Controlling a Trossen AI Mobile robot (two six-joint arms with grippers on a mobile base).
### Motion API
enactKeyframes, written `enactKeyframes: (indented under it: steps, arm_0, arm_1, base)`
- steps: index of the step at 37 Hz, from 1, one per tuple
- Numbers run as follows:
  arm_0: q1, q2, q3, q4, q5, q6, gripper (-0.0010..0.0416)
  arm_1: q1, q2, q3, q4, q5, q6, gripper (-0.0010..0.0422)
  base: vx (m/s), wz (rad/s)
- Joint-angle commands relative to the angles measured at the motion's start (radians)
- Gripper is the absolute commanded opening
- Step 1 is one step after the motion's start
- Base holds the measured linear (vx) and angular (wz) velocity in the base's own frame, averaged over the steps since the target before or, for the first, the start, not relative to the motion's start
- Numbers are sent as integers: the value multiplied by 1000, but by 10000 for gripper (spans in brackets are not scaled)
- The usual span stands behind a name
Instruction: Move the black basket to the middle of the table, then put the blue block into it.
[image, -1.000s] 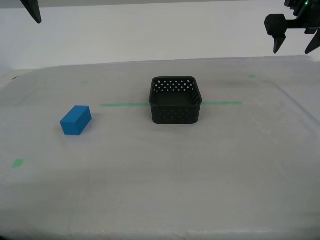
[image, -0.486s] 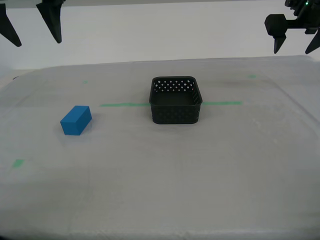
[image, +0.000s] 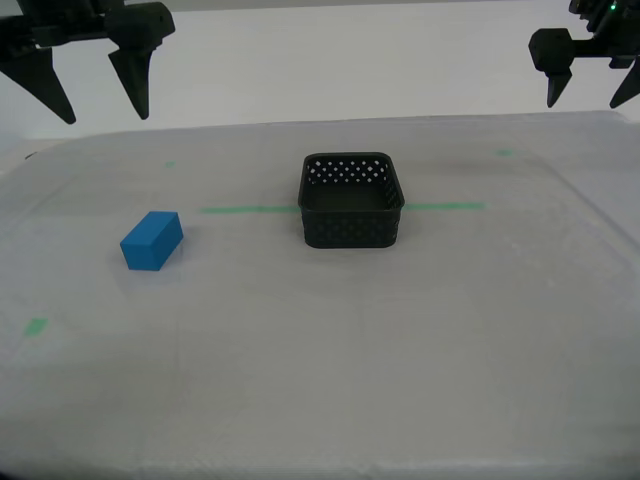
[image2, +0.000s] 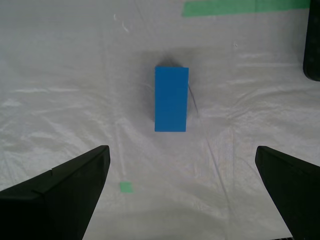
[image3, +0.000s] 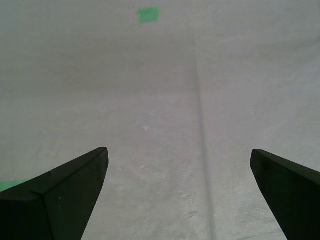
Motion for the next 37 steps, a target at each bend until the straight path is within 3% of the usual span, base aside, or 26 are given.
enactKeyframes:
  steps: [1,24,37]
  arm_0:
    - [0,-1,2,0,-1,1,399]
    - [0,-1,2,1,-1,1,398]
    - [0,-1,2,0,-1,2,398]
  arm_1:
    - [-1,-2,-30,25,0,1,401]
    - [0,0,-257,288,51,-33,401]
    - [2,0,-320,397,64,-14,401]
  base:
    - [0,0]
    - [0,0]
    - [0,0]
